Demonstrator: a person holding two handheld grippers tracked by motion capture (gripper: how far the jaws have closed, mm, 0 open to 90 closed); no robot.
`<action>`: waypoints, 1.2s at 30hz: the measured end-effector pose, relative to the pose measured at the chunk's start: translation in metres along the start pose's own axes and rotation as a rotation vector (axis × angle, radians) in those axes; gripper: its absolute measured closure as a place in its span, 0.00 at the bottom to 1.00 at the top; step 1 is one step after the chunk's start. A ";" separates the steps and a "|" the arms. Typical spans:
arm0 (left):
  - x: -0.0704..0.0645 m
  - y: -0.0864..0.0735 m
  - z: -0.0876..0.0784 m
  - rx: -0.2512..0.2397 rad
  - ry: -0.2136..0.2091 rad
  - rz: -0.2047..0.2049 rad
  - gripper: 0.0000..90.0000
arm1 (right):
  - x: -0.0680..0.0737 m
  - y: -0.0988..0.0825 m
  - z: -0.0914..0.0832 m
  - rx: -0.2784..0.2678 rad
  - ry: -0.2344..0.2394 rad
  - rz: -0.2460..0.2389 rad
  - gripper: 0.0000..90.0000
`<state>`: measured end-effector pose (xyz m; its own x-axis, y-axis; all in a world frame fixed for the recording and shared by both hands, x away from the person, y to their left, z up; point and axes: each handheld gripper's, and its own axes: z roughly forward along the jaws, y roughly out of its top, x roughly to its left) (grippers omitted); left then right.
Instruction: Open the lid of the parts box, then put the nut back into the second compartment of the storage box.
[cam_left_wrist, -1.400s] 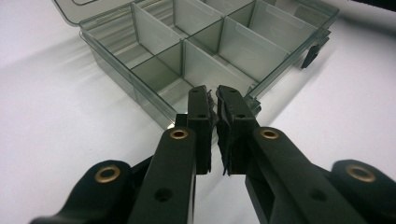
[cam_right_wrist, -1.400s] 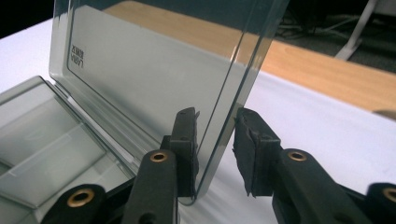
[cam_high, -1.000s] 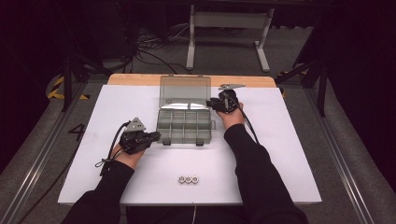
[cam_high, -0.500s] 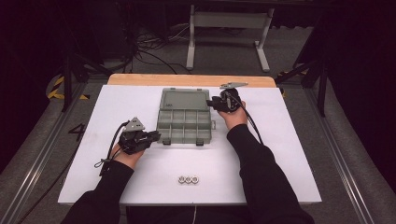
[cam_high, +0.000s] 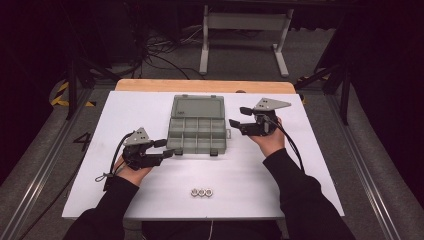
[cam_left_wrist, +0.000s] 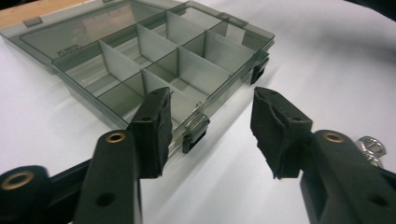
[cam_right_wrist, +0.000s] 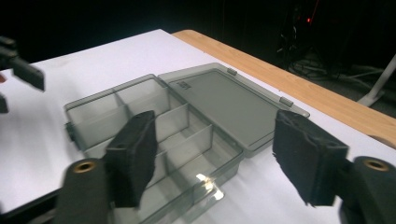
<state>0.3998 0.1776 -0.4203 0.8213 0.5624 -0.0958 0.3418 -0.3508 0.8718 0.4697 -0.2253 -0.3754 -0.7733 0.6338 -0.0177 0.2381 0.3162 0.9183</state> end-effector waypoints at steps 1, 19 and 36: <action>0.000 0.000 -0.001 -0.010 -0.013 0.004 0.50 | 0.003 -0.002 -0.006 -0.003 -0.001 -0.005 0.27; -0.010 -0.003 -0.011 -0.044 -0.048 0.006 0.34 | 0.020 -0.020 -0.046 -0.045 -0.001 -0.035 0.08; -0.033 0.015 -0.006 -0.042 -0.111 0.072 0.25 | 0.027 -0.030 -0.071 -0.124 0.000 -0.080 0.04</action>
<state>0.3755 0.1584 -0.4013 0.8893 0.4500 -0.0821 0.2622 -0.3546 0.8975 0.3997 -0.2673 -0.3754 -0.7870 0.6100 -0.0923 0.1018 0.2760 0.9557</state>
